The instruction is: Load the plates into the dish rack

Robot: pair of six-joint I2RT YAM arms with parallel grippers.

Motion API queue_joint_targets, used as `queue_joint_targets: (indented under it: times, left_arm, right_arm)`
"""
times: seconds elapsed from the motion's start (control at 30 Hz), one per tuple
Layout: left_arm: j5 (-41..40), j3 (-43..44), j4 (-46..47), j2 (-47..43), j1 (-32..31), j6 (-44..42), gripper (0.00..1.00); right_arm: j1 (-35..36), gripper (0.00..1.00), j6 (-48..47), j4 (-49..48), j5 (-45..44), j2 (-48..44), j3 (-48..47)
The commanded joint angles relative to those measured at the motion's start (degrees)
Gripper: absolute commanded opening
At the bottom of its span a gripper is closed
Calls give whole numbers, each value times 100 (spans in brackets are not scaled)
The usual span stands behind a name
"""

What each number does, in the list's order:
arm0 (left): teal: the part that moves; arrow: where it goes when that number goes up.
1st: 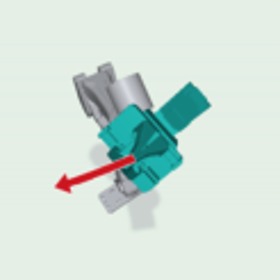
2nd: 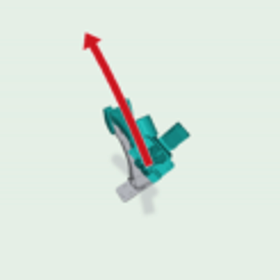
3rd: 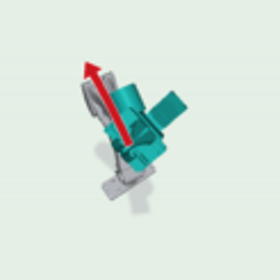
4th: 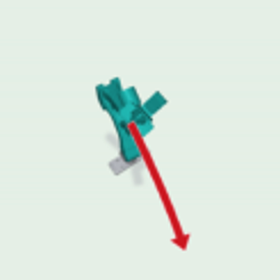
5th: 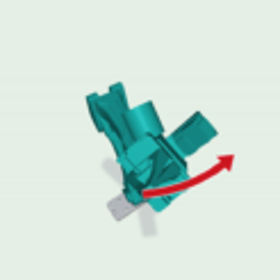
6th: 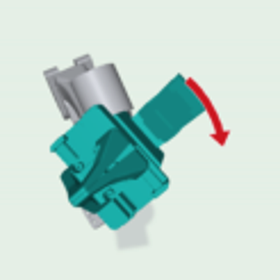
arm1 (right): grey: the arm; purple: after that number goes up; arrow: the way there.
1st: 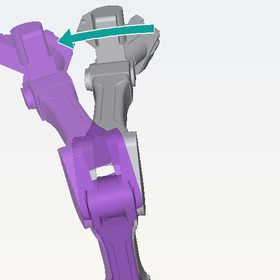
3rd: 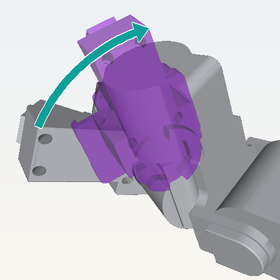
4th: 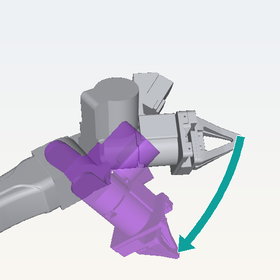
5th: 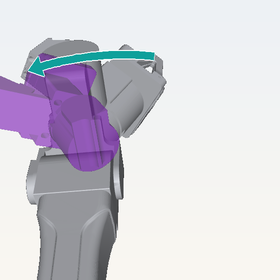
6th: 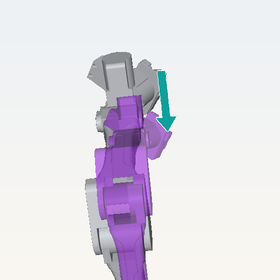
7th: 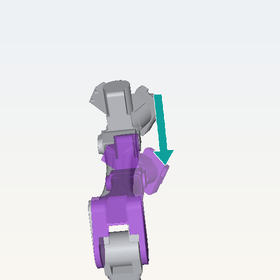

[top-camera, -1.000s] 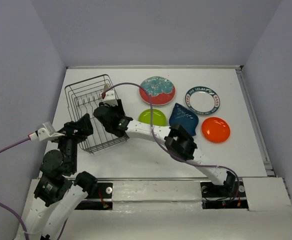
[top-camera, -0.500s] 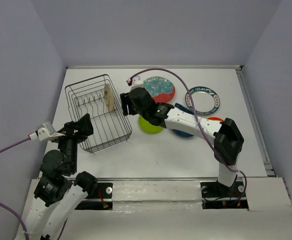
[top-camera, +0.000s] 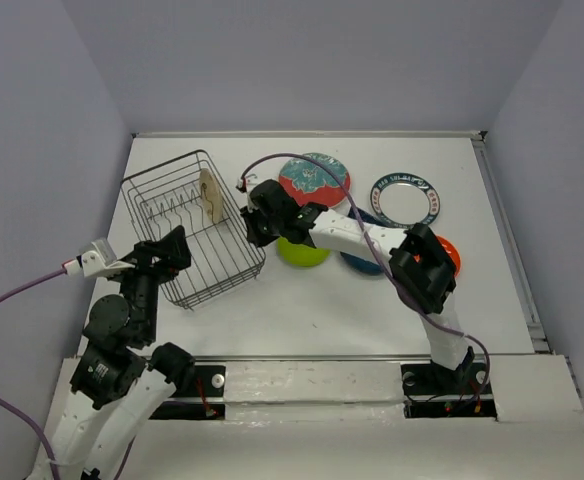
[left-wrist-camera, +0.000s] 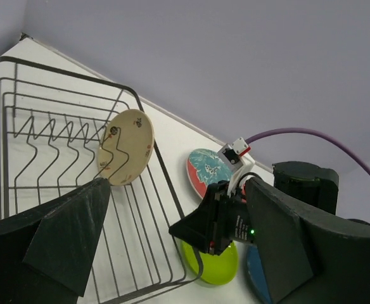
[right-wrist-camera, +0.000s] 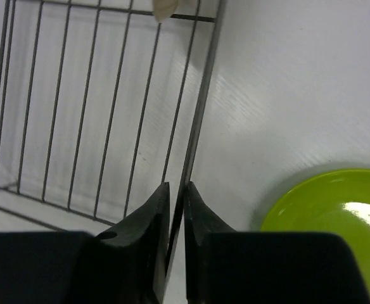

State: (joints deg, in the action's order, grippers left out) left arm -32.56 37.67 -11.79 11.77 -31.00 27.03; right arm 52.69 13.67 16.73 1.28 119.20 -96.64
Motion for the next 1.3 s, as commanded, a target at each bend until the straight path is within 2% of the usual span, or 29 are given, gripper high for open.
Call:
queue_joint_targets:
  times: [0.0, 0.17, 0.23, 0.33, 0.4, 0.67, 0.8, 0.97, 1.03, 1.17, 1.23, 1.27]
  left_arm:
    - [30, 56, 362, 106, 77, -92, 99]
    - [47, 56, 362, 97, 121, -92, 99]
    - [65, 47, 362, 106, 147, -92, 99]
    - [91, 47, 379, 124, 165, -92, 99]
    - [109, 47, 397, 141, 165, -92, 99]
    - [153, 39, 423, 150, 200, -101, 99]
    - [171, 39, 432, 168, 209, -101, 99]
    - [171, 39, 432, 150, 218, -119, 99]
    - [171, 39, 432, 159, 218, -119, 99]
    - [171, 30, 432, 115, 226, -110, 99]
    - [171, 30, 432, 115, 226, -110, 99]
    - [171, 30, 432, 115, 226, -110, 99]
  right_arm:
    - [-249, 7, -706, -100, 741, 103, -469]
    - [-364, 7, -1243, -56, 935, 165, -645]
    - [-364, 7, -1201, 66, 717, 226, -733]
    - [-417, 13, -999, 164, 584, 192, -830]
    - [-417, 7, -701, 155, 200, 148, -795]
    - [-417, 7, 688, 94, -1207, -318, -137]
    - [-364, 7, 1260, -311, -1489, -398, 225]
    - [-303, 7, 1481, -372, -1613, -204, -100]
    - [-303, 11, 1305, -530, -1421, -212, -109]
    - [-303, 11, 927, -724, -911, -274, -101]
    - [-303, 20, 787, -742, -779, -300, -127]
    - [-303, 42, 769, -742, -796, -388, -101]
